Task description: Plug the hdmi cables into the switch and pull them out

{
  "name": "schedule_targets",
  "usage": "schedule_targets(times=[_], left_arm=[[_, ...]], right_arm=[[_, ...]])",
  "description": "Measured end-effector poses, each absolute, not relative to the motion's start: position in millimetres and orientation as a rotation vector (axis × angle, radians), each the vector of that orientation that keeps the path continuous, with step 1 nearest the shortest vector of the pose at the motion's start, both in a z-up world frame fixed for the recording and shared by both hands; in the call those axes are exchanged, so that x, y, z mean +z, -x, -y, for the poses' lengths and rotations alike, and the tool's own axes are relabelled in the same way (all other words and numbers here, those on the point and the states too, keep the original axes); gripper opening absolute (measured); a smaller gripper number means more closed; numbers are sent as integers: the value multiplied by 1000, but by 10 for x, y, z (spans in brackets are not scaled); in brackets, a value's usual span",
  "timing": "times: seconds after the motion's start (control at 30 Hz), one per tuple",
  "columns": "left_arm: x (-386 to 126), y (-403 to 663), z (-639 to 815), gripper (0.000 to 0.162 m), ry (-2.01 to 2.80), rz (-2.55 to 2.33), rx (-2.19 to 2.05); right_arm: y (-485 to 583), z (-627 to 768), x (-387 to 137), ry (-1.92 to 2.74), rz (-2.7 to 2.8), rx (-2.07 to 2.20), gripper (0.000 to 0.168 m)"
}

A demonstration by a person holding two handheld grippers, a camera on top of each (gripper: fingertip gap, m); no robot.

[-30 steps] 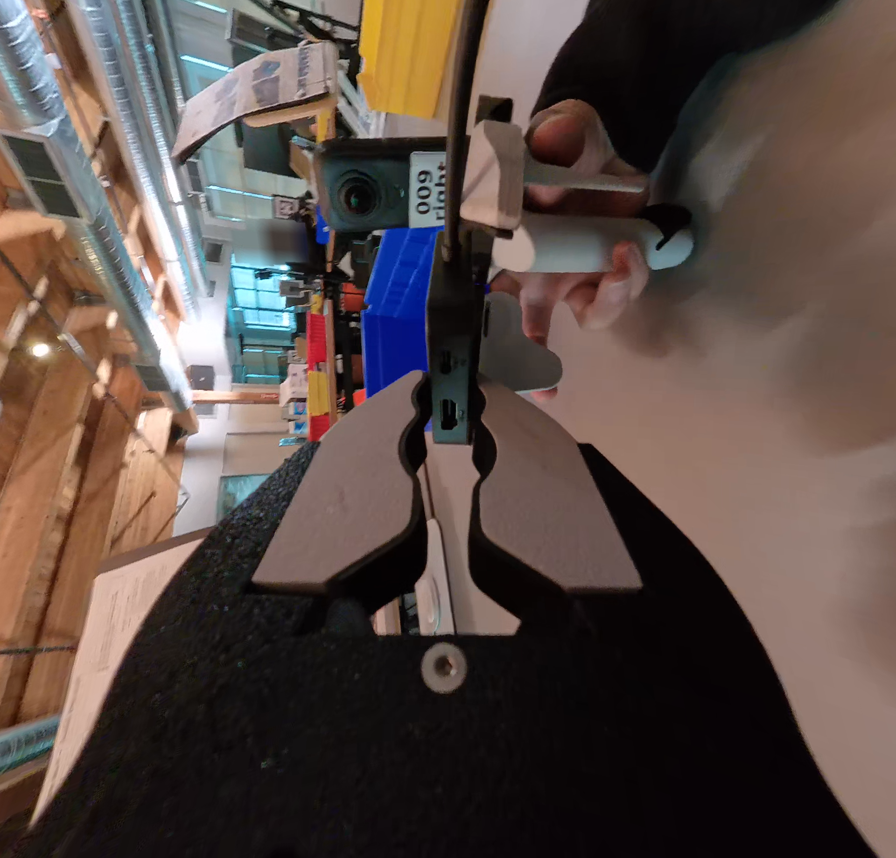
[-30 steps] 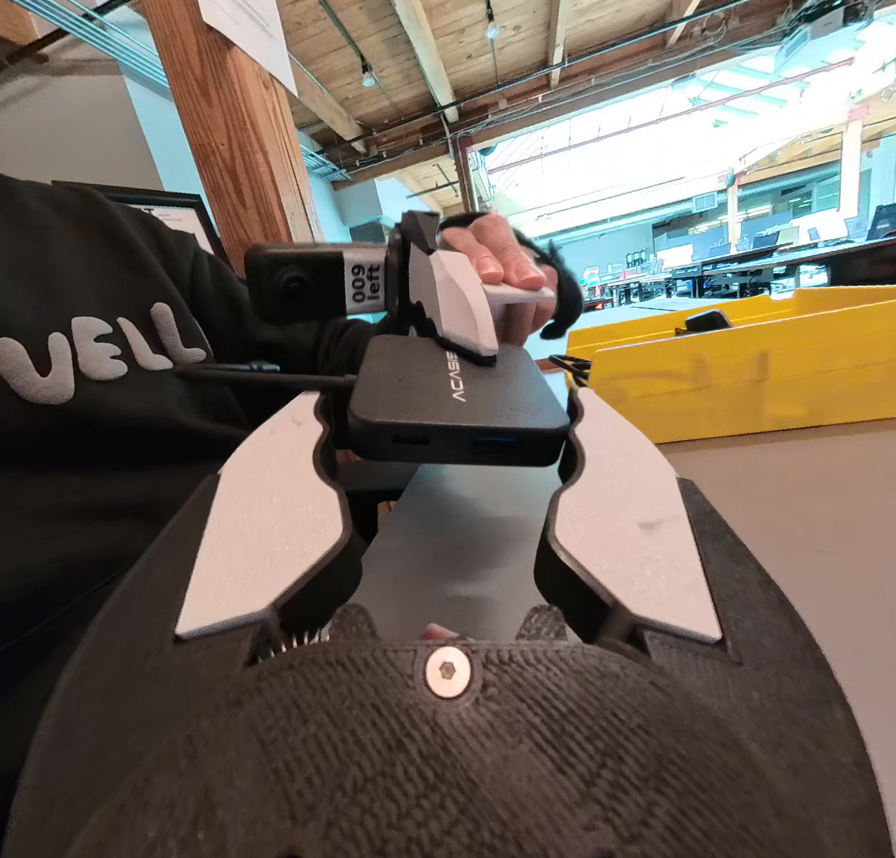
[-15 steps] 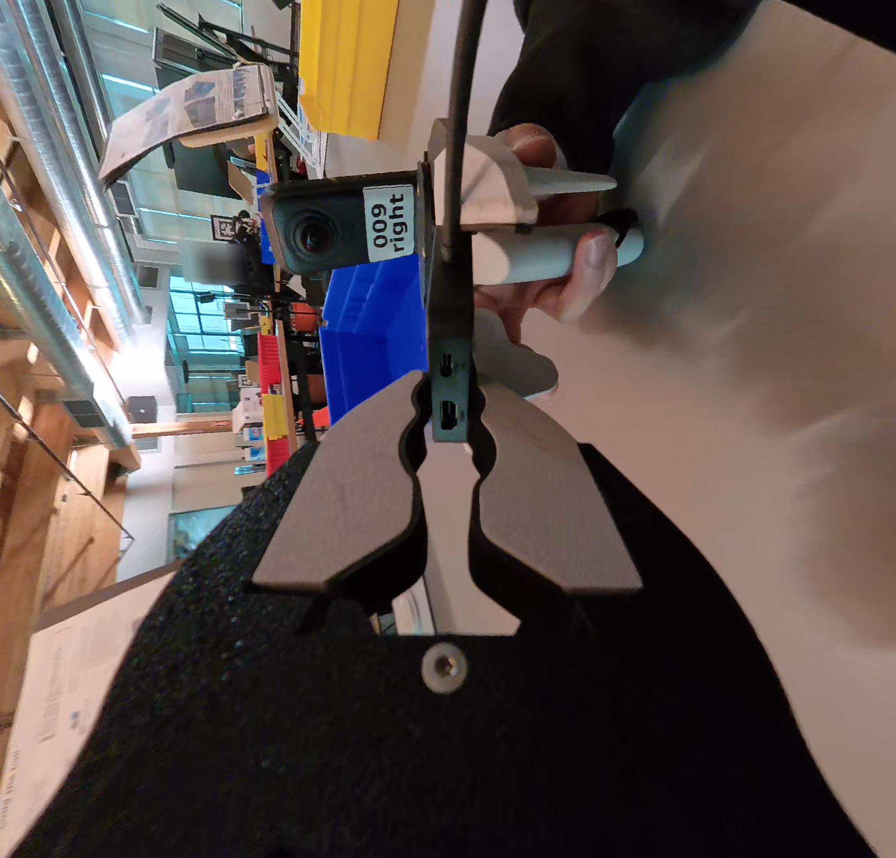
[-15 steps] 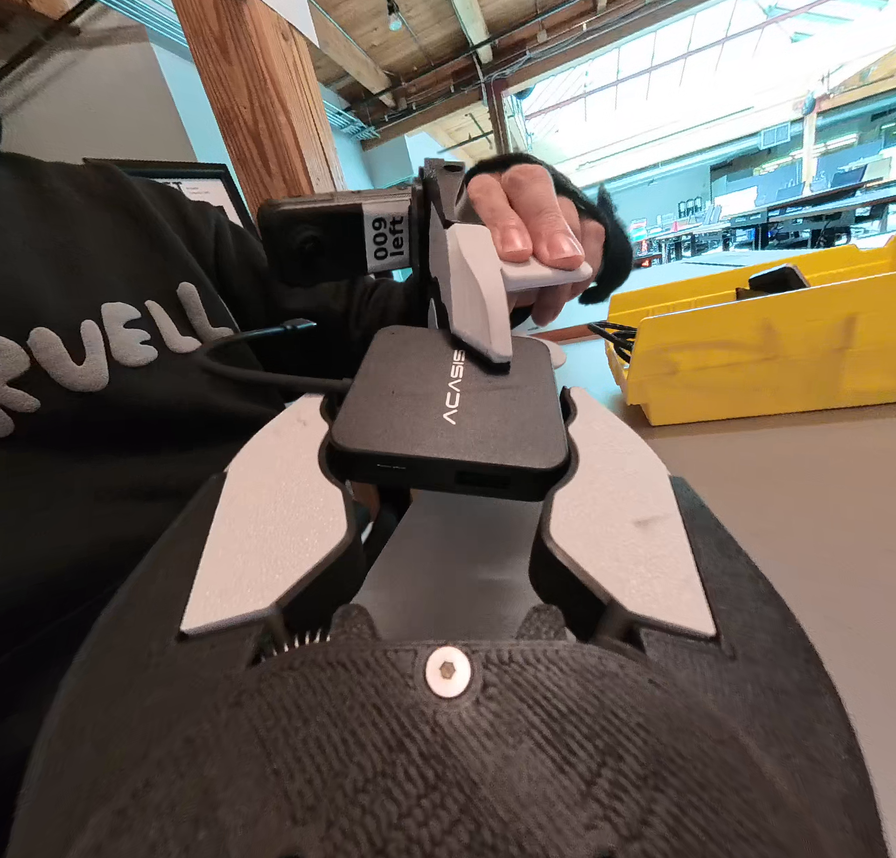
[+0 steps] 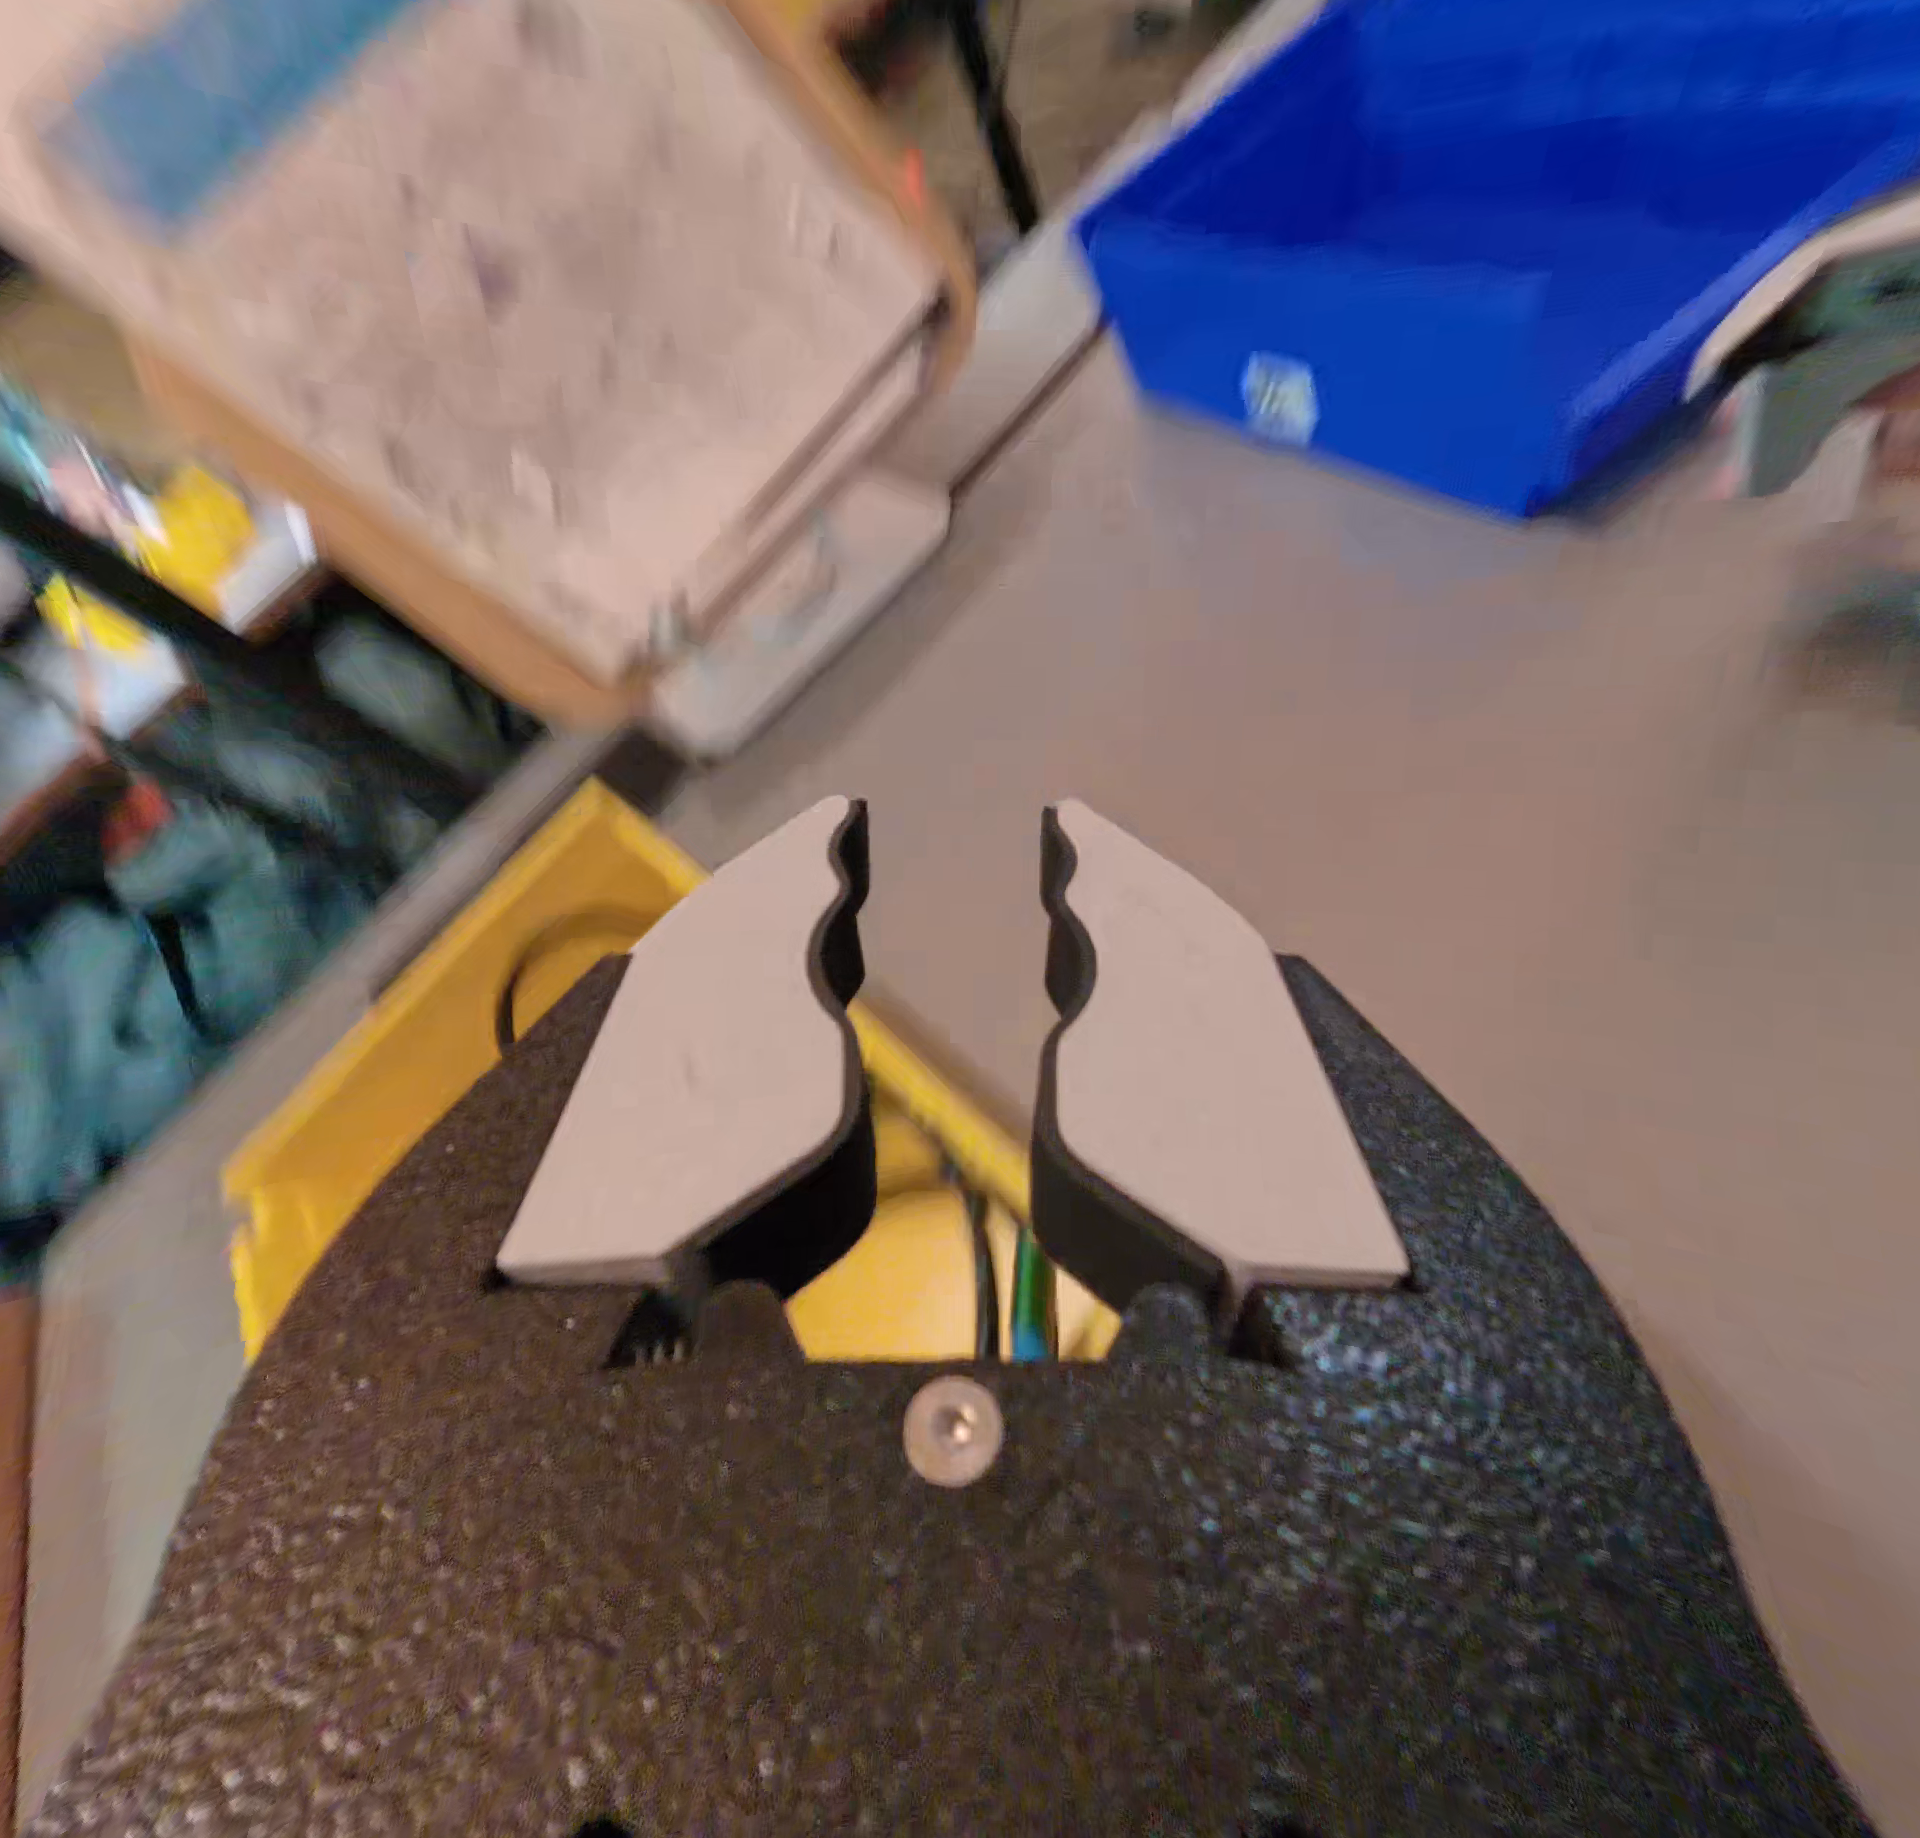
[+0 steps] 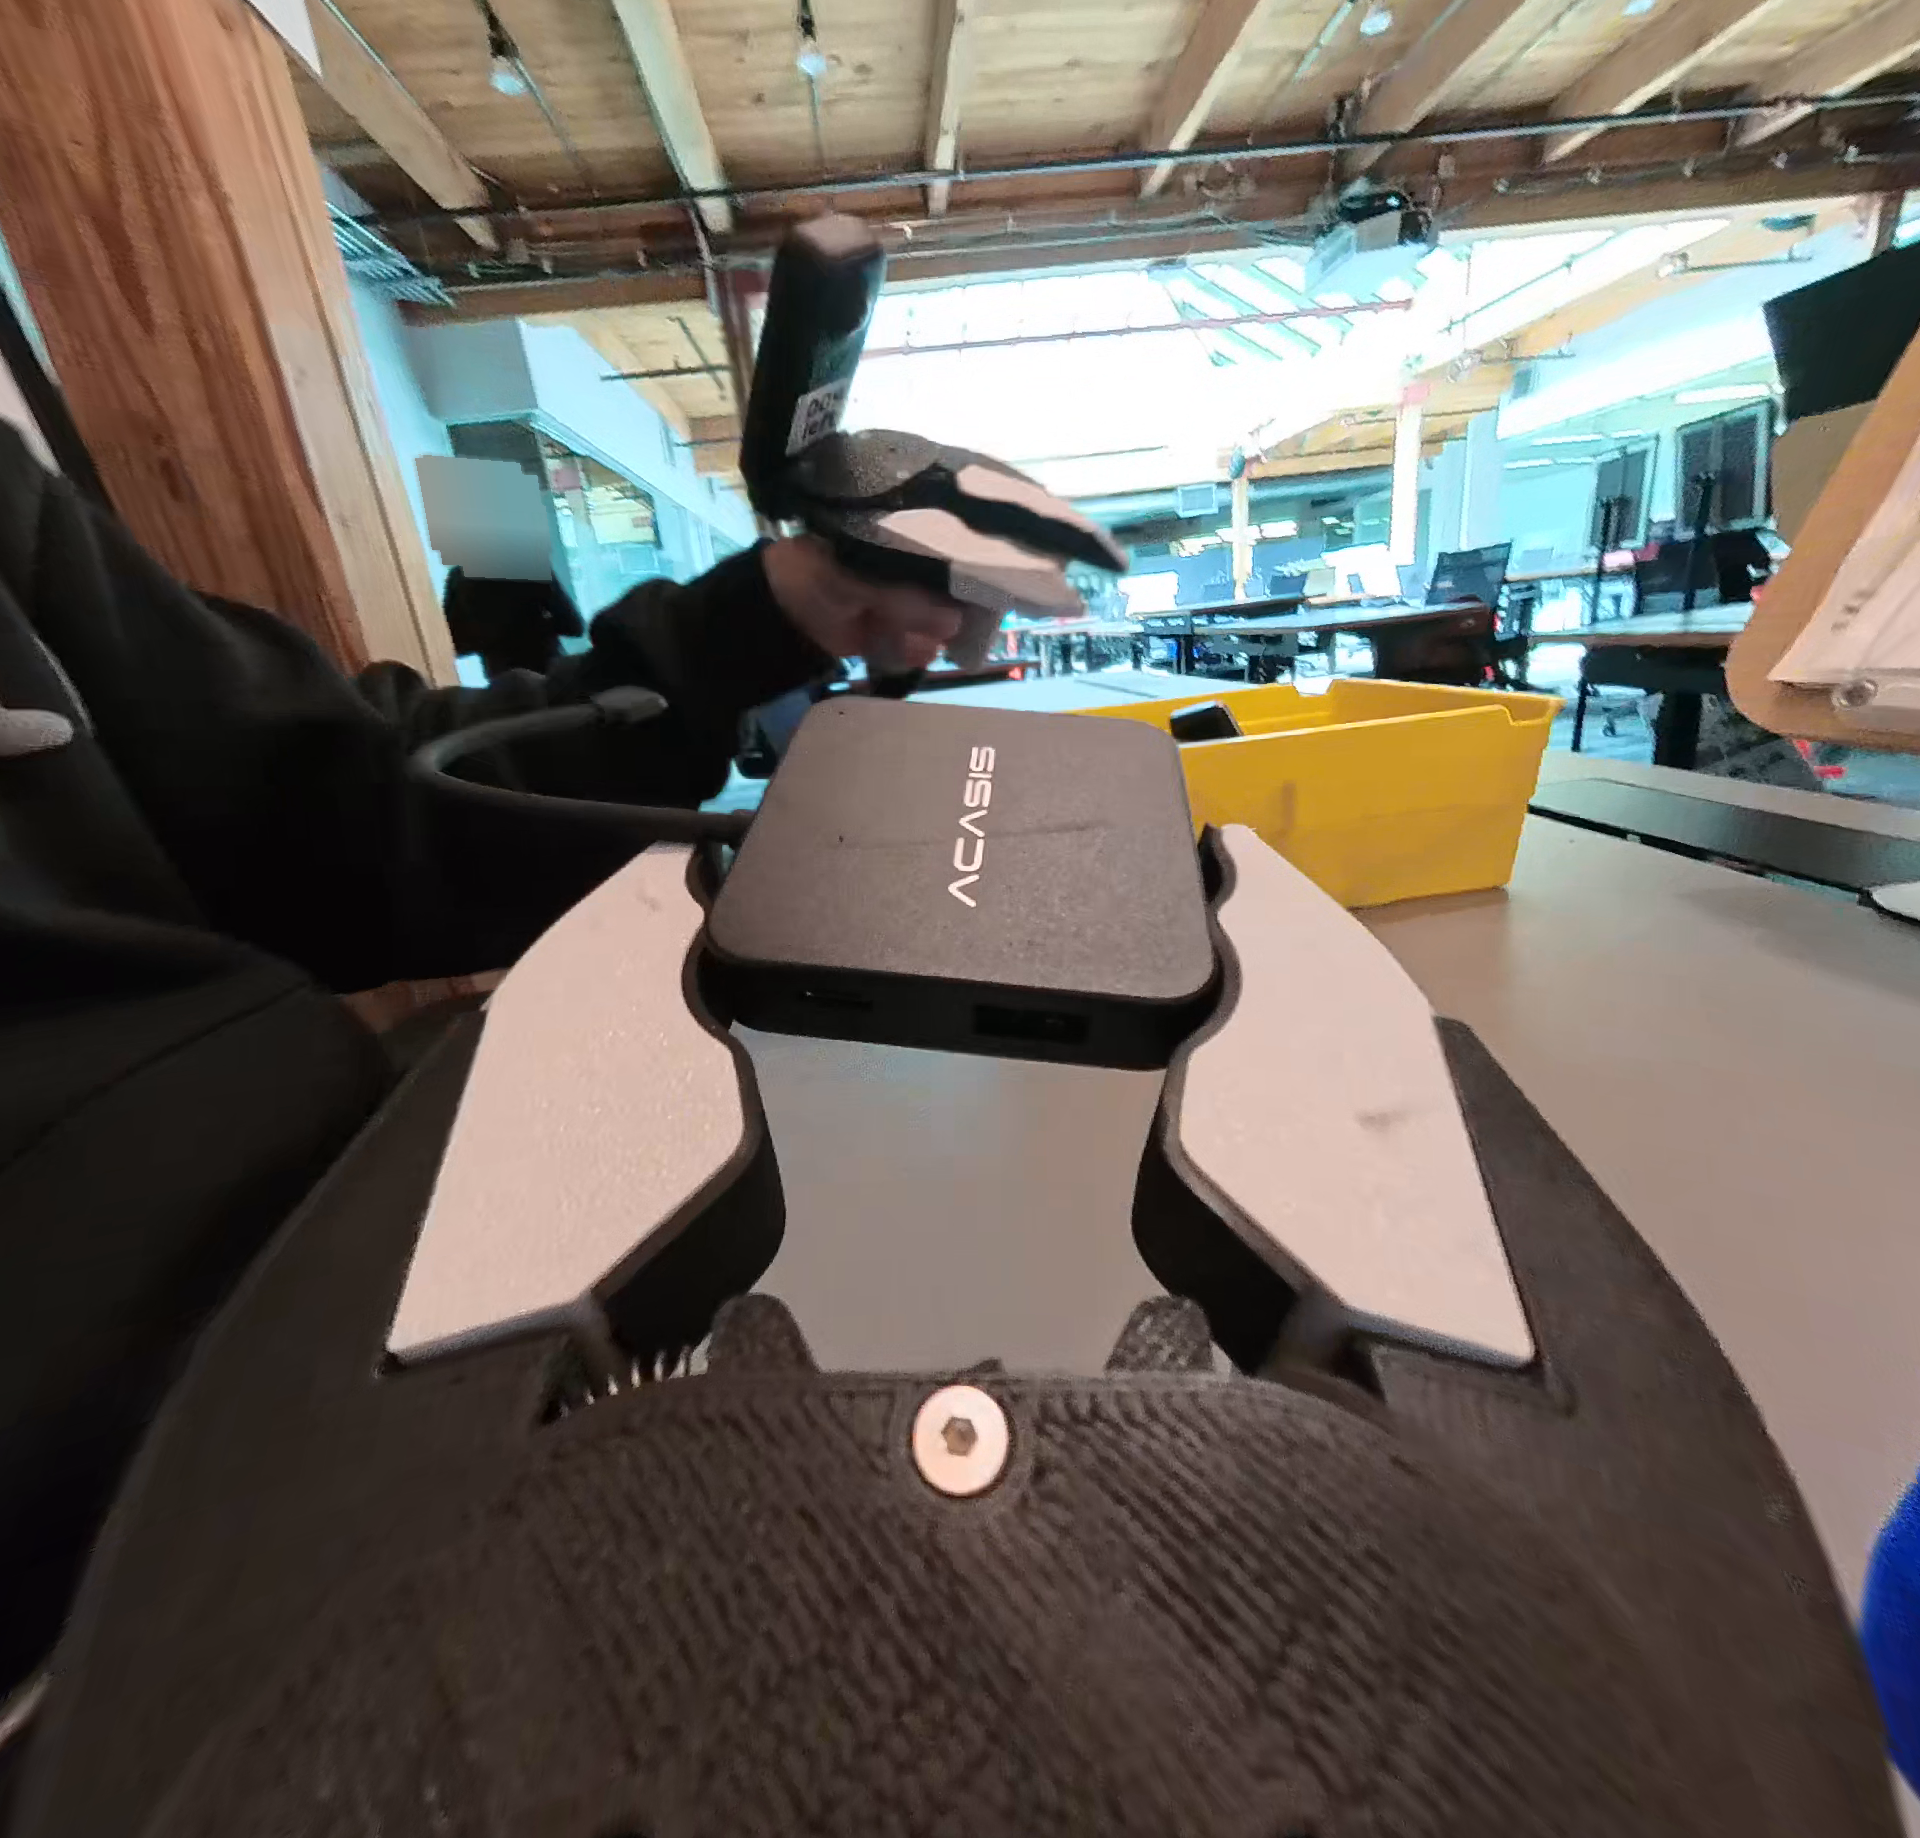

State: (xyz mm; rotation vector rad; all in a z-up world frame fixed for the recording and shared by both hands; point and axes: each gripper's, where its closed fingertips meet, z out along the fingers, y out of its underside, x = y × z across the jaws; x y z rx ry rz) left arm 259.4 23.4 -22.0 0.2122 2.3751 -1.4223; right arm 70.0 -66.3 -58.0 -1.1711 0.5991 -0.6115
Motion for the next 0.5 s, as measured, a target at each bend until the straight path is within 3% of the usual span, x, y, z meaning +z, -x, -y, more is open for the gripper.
schedule_targets(times=[0.2,0.47,0.5], left_arm=[[-808,-2900,-1034,35,-103,-2781,-1015],[-1284,-2905,-1103,22,-34,-2919,-826],[-1300,-2882,-1081,14,-33,-2947,-825]], right_arm=[[-702,667,-577,1167,-602,-610,86],[-672,617,-573,1175,-580,-611,86],[-669,619,-570,1172,-579,-616,86]])
